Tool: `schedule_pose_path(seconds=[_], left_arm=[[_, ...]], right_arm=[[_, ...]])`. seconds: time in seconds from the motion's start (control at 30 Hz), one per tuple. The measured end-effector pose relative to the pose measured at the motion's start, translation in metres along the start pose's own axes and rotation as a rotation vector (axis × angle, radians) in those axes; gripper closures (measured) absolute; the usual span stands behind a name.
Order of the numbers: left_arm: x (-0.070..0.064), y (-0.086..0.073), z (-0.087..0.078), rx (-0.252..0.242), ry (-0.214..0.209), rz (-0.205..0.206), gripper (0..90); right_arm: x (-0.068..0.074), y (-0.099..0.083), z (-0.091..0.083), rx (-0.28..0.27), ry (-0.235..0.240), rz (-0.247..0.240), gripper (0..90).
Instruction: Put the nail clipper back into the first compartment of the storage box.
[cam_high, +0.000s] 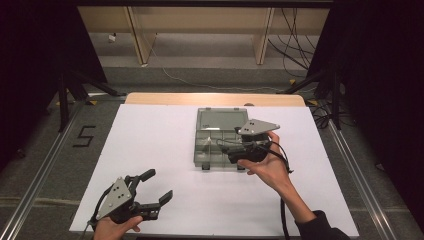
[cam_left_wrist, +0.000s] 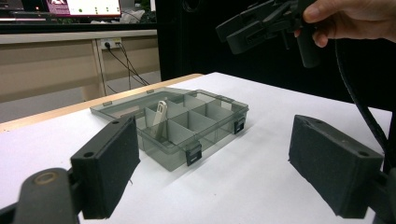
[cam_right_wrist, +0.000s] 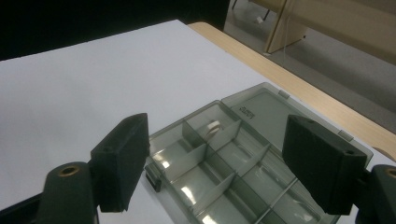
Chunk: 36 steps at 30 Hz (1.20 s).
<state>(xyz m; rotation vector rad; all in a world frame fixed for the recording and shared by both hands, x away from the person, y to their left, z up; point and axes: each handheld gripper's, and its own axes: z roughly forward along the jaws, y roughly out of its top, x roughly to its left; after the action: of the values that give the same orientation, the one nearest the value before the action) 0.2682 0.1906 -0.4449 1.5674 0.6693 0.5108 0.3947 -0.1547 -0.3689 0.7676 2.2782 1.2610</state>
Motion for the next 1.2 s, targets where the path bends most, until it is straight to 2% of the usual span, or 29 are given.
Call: schedule_pose_path(seconds=[0.5,0.9,1.1,1.13,1.2], left_arm=[[0.0,0.0,0.0,-0.003,0.001,0.0,15.6],[0.0,0.0,0.0,-0.003,0.001,0.0,15.7],[0.0,0.0,0.0,-0.004,0.001,0.001,15.6],[0.0,0.0,0.0,-0.004,0.001,0.001,15.7],[0.0,0.001,0.0,-0.003,0.002,0.003,15.7]], right_arm=[[0.005,-0.013,-0.017,-0.037,0.004,0.008,22.4],[0.006,-0.026,-0.028,-0.046,0.003,0.014,21.6],[0.007,-0.032,-0.033,-0.035,0.014,0.041,21.3],[0.006,-0.033,-0.033,-0.048,0.008,0.028,21.3],[0.006,-0.035,-0.036,-0.048,0.013,0.037,21.2]])
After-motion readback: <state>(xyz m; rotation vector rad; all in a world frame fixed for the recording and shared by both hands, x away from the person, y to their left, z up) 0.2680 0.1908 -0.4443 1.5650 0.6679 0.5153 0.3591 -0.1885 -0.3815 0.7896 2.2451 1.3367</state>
